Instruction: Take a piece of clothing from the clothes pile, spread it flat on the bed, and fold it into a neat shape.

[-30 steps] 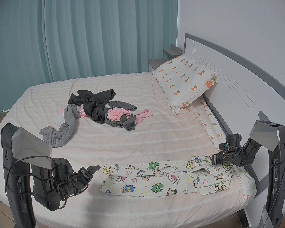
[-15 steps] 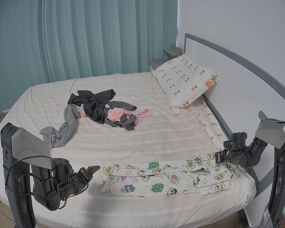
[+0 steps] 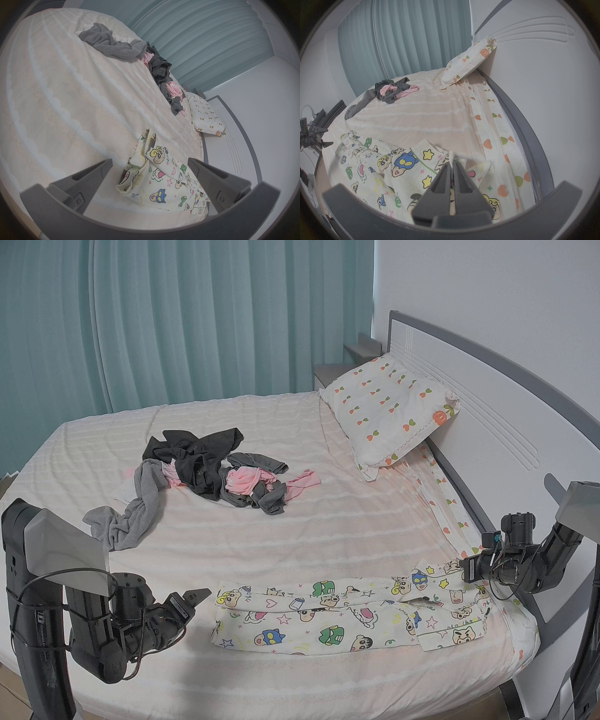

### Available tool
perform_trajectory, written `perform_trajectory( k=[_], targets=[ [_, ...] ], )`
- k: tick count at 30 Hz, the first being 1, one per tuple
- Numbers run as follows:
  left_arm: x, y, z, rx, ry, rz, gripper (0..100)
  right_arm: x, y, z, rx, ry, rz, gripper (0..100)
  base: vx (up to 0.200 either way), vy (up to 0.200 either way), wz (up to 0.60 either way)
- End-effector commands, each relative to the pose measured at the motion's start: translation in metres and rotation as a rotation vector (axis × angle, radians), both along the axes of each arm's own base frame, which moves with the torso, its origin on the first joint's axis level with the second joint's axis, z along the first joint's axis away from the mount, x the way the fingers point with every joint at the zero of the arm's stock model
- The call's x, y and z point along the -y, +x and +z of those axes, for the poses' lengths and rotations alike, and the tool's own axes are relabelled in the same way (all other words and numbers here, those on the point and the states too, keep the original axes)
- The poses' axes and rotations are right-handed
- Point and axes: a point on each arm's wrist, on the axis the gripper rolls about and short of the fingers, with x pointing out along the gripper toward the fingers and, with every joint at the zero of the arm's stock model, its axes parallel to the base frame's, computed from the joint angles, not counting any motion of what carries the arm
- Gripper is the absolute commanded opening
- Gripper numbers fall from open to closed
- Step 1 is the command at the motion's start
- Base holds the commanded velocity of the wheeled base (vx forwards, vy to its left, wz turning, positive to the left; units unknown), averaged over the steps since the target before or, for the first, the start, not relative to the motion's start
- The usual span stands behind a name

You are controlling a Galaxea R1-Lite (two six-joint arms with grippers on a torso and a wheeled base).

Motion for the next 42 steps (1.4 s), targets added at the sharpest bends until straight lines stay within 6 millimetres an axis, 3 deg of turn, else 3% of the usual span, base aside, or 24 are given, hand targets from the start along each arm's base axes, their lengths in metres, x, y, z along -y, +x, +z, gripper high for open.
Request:
perform_trajectory(
  k=[1, 7, 8, 13, 17, 21, 25, 32, 36, 42],
  targets=[
    [0.001, 0.001, 0.001, 0.016, 0.003, 0.006, 100, 0.002, 0.001, -0.007, -0.029, -0.003, -0.007, 0, 0.000, 0.000, 0.00],
    [0.002, 0.001, 0.001, 0.016, 0.004, 0.004, 100, 0.004, 0.013, -0.024, -0.100, -0.007, -0.015, 0, 0.000, 0.000, 0.00],
    [0.002, 0.001, 0.001, 0.016, 0.002, 0.005, 100, 0.004, 0.016, -0.027, -0.108, -0.012, -0.021, 100, 0.000, 0.000, 0.00],
    [0.002, 0.001, 0.001, 0.016, 0.004, 0.004, 100, 0.007, 0.024, -0.030, -0.097, -0.027, -0.043, 100, 0.000, 0.000, 0.00],
    [0.003, 0.001, 0.001, 0.018, -0.001, -0.002, 100, 0.005, 0.039, -0.001, 0.000, -0.031, -0.049, 100, 0.000, 0.000, 0.00],
    [0.002, 0.002, 0.003, 0.027, -0.006, -0.006, 100, -0.001, 0.031, 0.026, 0.034, -0.041, -0.075, 100, 0.000, 0.000, 0.00],
    [0.001, 0.002, 0.006, 0.036, -0.013, -0.002, 100, -0.012, 0.013, 0.045, 0.041, 0.075, -0.178, 100, 0.000, 0.000, 0.00],
    [0.002, -0.002, 0.008, 0.031, -0.009, -0.010, 100, -0.062, -0.044, 0.072, 0.020, 0.270, -0.334, 100, -0.086, 0.000, 0.00],
    [0.004, -0.006, 0.009, 0.025, -0.007, -0.021, 100, -0.081, -0.064, 0.072, 0.004, 0.330, -0.378, 100, 0.000, 0.000, 0.00],
    [0.007, -0.007, 0.010, 0.038, 0.024, -0.047, 100, -0.082, -0.071, 0.058, -0.032, 0.351, -0.391, 100, 0.000, 0.000, 0.00]
  ],
)
